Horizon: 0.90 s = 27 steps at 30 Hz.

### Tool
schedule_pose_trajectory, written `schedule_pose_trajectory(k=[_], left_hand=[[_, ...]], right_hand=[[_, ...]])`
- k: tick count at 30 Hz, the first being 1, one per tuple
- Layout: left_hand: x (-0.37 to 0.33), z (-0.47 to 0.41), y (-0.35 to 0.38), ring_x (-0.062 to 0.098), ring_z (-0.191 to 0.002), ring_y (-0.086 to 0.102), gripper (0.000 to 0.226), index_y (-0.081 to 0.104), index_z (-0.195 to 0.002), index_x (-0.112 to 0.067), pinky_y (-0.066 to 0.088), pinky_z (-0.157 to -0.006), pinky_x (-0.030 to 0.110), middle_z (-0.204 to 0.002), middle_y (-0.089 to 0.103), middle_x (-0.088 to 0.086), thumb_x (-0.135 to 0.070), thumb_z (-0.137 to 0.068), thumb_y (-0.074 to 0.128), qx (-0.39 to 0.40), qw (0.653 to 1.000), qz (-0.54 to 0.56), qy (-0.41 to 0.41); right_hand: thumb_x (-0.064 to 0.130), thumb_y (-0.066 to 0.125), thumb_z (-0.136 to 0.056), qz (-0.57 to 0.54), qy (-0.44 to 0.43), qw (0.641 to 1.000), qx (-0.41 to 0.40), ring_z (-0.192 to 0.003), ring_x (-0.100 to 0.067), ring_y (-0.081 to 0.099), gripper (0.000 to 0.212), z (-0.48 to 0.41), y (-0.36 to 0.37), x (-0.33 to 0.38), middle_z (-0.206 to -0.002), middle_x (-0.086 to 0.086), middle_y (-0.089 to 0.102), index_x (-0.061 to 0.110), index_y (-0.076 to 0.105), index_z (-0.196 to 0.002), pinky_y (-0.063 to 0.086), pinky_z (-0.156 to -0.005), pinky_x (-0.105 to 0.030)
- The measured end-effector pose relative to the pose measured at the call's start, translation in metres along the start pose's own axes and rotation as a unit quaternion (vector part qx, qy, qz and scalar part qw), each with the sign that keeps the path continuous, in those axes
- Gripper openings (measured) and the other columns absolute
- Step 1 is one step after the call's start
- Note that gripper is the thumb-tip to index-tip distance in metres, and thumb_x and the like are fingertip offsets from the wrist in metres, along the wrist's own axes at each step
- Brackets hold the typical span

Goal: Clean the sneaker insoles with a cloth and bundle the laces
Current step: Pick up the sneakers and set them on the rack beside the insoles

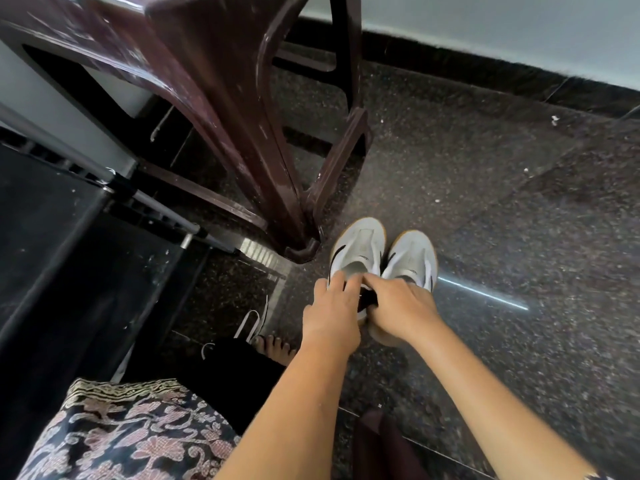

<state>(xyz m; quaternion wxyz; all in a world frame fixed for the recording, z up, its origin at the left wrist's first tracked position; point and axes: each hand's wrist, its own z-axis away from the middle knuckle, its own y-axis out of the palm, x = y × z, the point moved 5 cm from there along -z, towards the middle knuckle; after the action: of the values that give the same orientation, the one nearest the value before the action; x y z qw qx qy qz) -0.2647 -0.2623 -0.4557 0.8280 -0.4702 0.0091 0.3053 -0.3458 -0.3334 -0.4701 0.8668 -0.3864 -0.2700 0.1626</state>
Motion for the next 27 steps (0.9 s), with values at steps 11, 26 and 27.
schedule_pose_trajectory(k=[11,26,27], left_hand=[[0.002,0.003,-0.013,0.027,-0.109,0.047,0.038,0.052,-0.111,-0.011,0.047,-0.072,0.034,-0.106,0.056,0.006,-0.016,-0.078,0.071,0.013,0.999,0.036,-0.019],[0.012,0.017,-0.045,0.022,-0.098,0.053,0.038,0.041,-0.081,-0.021,0.036,-0.068,0.027,-0.087,0.047,-0.004,-0.028,-0.071,0.078,0.000,0.989,0.119,-0.089],[0.012,0.020,-0.050,0.021,-0.097,0.053,0.038,0.040,-0.081,-0.022,0.035,-0.069,0.026,-0.087,0.045,-0.004,-0.026,-0.071,0.077,-0.008,0.988,0.122,-0.093]], right_hand=[[0.023,0.057,-0.081,-0.082,-0.013,0.997,0.006,-0.074,-0.019,0.060,0.039,0.035,-0.013,0.008,-0.072,0.008,0.059,0.036,0.038,-0.112,0.047,-0.077,-0.042],[0.040,0.085,-0.061,-0.025,0.066,0.993,0.089,-0.091,-0.022,0.055,0.054,0.029,-0.054,0.015,-0.100,-0.005,0.055,0.010,0.052,-0.093,0.046,-0.065,-0.030],[0.041,0.084,-0.062,-0.018,0.062,0.994,0.084,-0.084,-0.020,0.054,0.049,0.029,-0.059,0.018,-0.089,-0.003,0.053,0.012,0.050,-0.079,0.043,-0.058,-0.028]])
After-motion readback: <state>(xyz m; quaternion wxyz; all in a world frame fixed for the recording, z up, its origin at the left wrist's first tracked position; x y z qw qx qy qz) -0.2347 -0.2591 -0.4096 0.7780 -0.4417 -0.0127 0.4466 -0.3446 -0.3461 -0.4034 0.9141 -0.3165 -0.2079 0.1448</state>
